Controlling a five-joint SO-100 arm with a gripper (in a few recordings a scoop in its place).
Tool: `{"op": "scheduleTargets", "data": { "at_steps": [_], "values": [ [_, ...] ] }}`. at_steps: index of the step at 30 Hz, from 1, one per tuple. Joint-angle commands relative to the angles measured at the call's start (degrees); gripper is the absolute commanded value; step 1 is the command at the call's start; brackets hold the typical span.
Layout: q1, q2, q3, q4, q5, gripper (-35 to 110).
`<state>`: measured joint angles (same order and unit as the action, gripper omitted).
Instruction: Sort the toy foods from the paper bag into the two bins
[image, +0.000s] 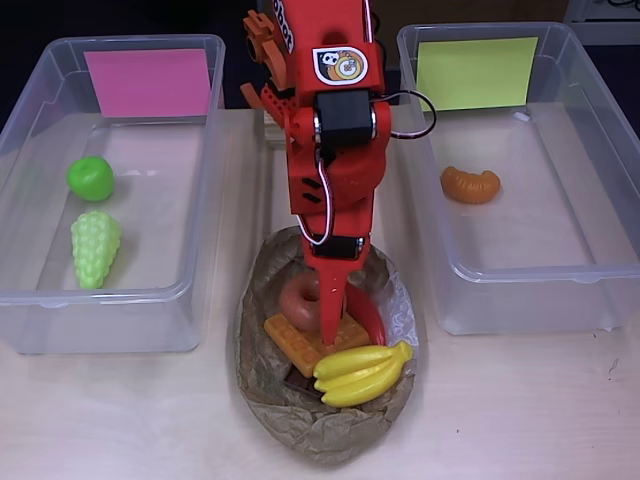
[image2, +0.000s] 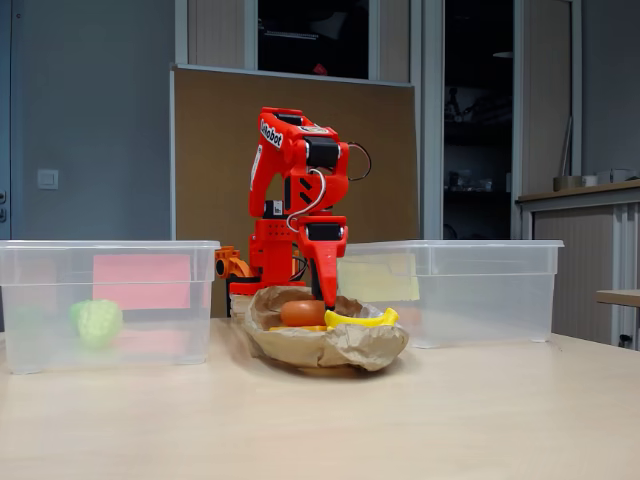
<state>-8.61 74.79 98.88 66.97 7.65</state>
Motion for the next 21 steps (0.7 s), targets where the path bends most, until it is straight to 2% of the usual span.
{"op": "scheduleTargets", "data": {
  "at_steps": [1,15,21],
  "values": [
    [0.88,1.49,-1.41,0.18,-0.79,49],
    [3.78,-3.25,-0.7,-3.52,0.35,48],
    [5.71,-6.24,-0.35,-7.56,6.15,49]
  ]
}}
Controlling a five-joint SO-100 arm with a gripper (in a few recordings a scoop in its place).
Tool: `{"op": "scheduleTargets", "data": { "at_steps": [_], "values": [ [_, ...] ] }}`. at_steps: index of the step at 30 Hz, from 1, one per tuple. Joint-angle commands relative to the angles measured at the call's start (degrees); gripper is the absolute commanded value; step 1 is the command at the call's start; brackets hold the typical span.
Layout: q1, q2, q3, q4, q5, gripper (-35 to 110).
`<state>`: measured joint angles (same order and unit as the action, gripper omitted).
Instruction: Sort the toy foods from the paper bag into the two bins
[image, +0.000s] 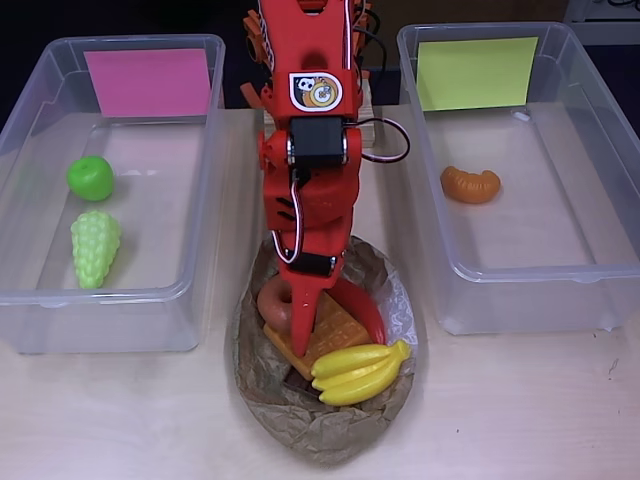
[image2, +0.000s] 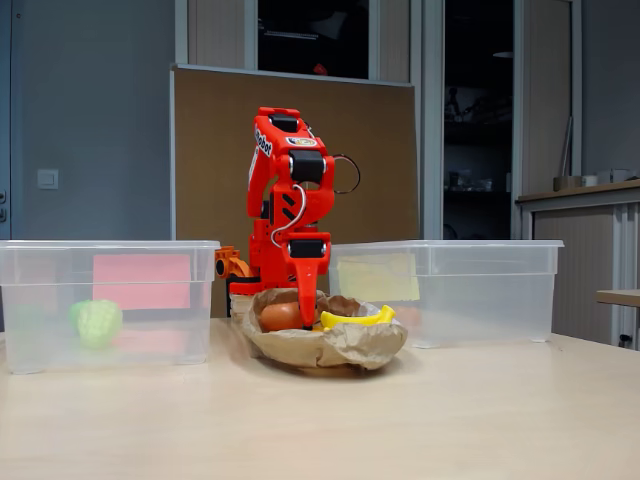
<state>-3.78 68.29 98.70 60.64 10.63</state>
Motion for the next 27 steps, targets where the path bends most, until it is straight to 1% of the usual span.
{"op": "scheduleTargets", "data": {
  "at_steps": [1,4,12,18,24,27],
  "values": [
    [1.41,0.0,0.0,-2.37,3.6,49],
    [2.81,-0.26,-0.62,-3.96,4.57,50],
    [5.71,-2.11,-5.27,-0.62,5.1,49],
    [5.71,-4.75,-8.0,0.53,5.36,43],
    [4.48,-4.22,-9.84,4.31,2.99,34],
    [3.16,-3.34,-11.34,6.86,2.11,33]
  ]
}}
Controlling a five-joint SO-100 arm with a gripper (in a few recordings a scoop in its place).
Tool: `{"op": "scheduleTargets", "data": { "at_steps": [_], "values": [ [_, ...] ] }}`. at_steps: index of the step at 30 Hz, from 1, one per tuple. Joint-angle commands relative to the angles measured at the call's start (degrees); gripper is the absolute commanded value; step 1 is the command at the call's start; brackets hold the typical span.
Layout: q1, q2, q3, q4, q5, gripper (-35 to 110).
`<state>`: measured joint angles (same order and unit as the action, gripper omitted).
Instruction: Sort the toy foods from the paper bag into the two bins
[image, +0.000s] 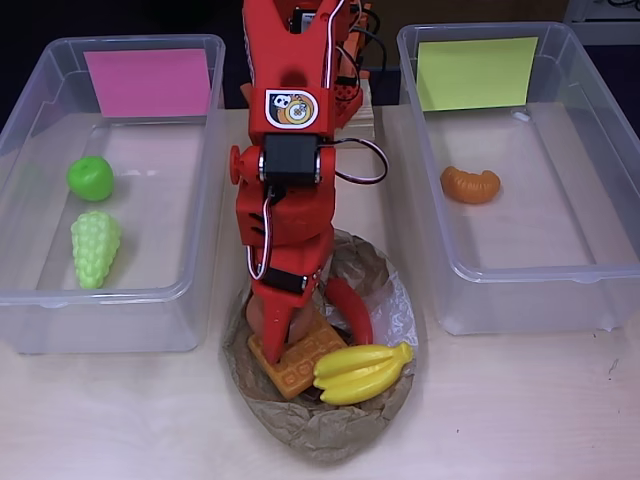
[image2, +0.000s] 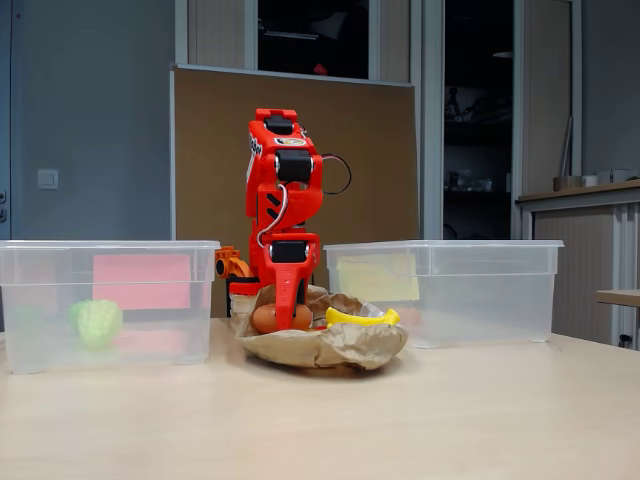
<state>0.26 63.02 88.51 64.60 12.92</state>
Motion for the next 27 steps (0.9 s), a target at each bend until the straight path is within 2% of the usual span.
{"op": "scheduleTargets", "data": {
  "at_steps": [1,9,22,27],
  "values": [
    [-1.32,2.46,-1.58,3.78,-0.44,33],
    [-5.27,6.94,-5.27,13.18,-1.05,34],
    [-11.6,14.33,-13.89,22.59,-0.44,35],
    [-16.52,19.69,-19.78,28.92,4.75,36]
  ]
}}
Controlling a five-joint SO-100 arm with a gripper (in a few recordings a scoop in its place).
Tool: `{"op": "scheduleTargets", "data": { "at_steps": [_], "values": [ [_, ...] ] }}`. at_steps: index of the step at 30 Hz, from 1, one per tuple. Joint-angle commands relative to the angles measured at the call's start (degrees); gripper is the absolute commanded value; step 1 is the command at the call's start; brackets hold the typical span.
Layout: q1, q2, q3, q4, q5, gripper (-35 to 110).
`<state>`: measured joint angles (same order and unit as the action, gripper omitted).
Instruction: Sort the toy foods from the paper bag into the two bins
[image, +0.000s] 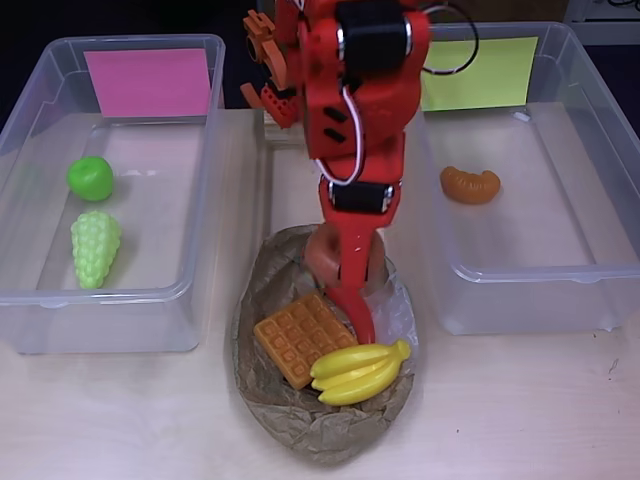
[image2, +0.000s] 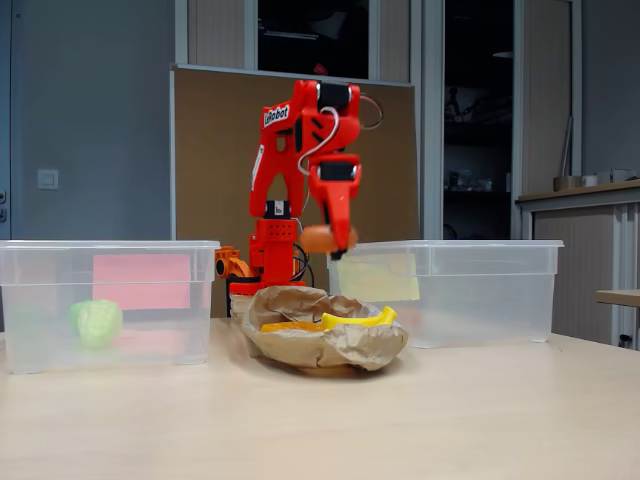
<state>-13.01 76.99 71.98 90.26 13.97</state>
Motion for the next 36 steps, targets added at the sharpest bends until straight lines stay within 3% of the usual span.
{"op": "scheduleTargets", "data": {
  "at_steps": [1,10,18,27,36],
  "values": [
    [-4.83,7.12,-3.43,3.78,5.19,36],
    [-24.79,17.14,3.25,6.59,29.79,35],
    [-39.29,16.44,13.27,-5.27,49.48,35],
    [-46.05,9.23,21.53,-17.93,60.03,35],
    [-51.24,-5.45,16.52,-25.31,67.76,38]
  ]
}}
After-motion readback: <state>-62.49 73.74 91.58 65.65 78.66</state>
